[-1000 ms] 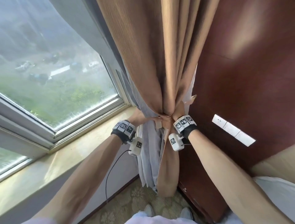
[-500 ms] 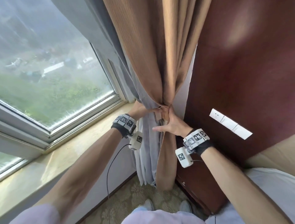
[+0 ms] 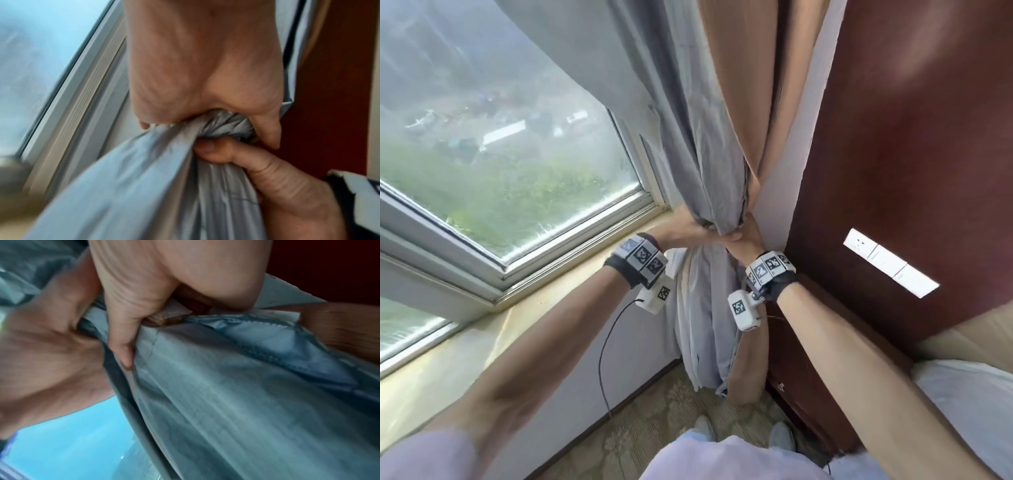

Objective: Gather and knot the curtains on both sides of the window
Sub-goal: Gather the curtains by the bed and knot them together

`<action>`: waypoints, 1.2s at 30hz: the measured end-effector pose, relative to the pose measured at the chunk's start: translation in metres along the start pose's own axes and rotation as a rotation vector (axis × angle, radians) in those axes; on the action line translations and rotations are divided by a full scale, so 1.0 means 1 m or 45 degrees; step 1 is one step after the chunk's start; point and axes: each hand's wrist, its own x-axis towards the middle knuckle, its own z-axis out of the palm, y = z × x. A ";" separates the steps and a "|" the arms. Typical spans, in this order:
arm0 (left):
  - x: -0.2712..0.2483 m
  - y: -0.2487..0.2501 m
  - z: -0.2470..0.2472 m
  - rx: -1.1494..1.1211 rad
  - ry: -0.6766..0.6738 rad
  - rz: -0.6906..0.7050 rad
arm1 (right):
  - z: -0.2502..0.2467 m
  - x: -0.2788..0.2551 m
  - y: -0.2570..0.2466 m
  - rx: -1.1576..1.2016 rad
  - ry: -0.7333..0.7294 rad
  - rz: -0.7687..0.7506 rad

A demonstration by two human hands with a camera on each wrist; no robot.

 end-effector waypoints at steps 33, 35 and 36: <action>-0.009 -0.014 0.000 -0.299 0.285 0.193 | -0.056 -0.033 -0.026 0.062 0.058 0.075; -0.005 -0.013 0.005 -0.264 0.325 0.146 | -0.056 -0.035 -0.027 0.052 0.022 0.072; -0.004 -0.012 0.007 -0.241 0.326 0.130 | -0.057 -0.034 -0.026 0.045 -0.008 0.067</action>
